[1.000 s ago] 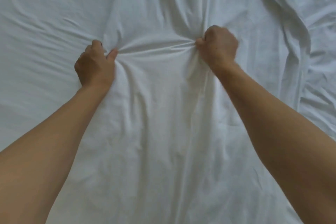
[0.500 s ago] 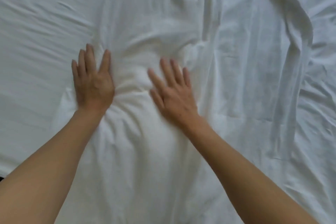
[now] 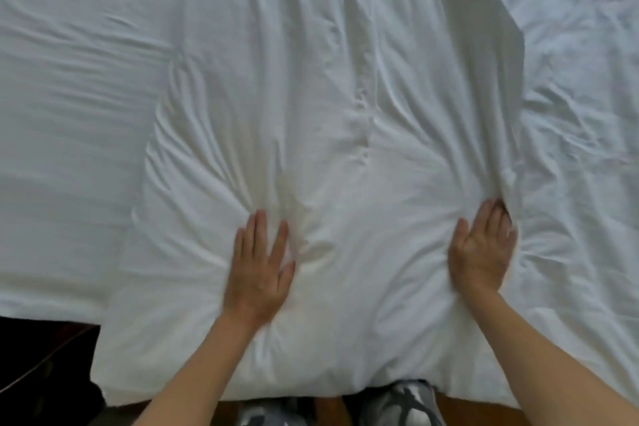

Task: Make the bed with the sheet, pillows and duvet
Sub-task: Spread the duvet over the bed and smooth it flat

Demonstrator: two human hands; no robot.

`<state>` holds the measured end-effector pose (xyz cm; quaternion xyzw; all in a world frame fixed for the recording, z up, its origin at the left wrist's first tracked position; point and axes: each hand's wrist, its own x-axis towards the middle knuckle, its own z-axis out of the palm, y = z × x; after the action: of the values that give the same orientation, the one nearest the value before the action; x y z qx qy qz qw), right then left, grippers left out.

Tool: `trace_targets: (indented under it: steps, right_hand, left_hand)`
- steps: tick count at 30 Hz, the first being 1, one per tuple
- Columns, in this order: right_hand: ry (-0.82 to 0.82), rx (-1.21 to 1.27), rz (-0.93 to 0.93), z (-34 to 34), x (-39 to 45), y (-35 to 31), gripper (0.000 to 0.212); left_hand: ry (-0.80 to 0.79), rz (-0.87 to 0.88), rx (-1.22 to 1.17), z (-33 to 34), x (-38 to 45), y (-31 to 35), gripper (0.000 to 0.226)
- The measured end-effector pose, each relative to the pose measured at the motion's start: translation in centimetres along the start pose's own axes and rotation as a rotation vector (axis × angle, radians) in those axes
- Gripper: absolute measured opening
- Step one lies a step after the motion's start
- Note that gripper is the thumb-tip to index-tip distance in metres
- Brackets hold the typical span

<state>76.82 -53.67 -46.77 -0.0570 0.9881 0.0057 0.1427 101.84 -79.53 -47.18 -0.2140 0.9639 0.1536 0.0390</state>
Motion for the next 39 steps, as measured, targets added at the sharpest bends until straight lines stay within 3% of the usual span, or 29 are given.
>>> trace_targets:
  steps: [5, 8, 9, 11, 15, 18, 22, 26, 34, 39]
  right_hand:
    - [-0.309, -0.051, 0.053, -2.2, -6.7, 0.6, 0.060]
    - [-0.485, -0.065, 0.001, -5.2, -12.7, 0.5, 0.058]
    - [-0.509, -0.056, -0.030, -6.4, -14.7, 0.5, 0.058]
    - [-0.495, 0.000, -0.088, -9.3, -18.1, 0.4, 0.058]
    - [-0.358, 0.258, -0.124, -16.4, -23.4, 0.5, 0.059]
    - [-0.251, 0.404, -0.136, -21.4, -25.7, 1.1, 0.061]
    - [-0.181, 0.519, -0.060, -26.1, -27.6, 4.0, 0.061]
    - [-0.122, 0.636, 0.068, -29.3, -28.9, 8.8, 0.061]
    - [0.012, 0.783, 0.176, -31.2, -31.9, 28.4, 0.061]
    - [-0.030, 0.802, 0.349, -30.6, -33.5, 44.4, 0.060]
  left_hand:
    - [-0.401, 0.553, 0.067, -0.5, -8.1, 2.3, 0.062]
    - [-0.680, 0.739, 0.283, -4.3, -9.7, 3.8, 0.063]
    - [-0.714, 0.743, 0.320, -5.9, -9.9, 4.0, 0.061]
    - [-0.614, 0.695, 0.285, -9.3, -10.0, 4.5, 0.056]
    - [-0.653, 0.556, 0.220, -16.6, -10.9, 5.6, 0.053]
    - [-0.583, 0.421, 0.150, -21.1, -11.6, 7.0, 0.054]
    - [-0.467, 0.280, 0.034, -25.5, -12.7, 10.9, 0.048]
    - [-0.458, 0.227, -0.060, -27.8, -12.8, 17.7, 0.051]
    - [-0.436, 0.360, -0.193, -25.3, -11.5, 38.2, 0.054]
    - [-0.417, 0.236, -0.371, -22.0, -14.1, 51.7, 0.047]
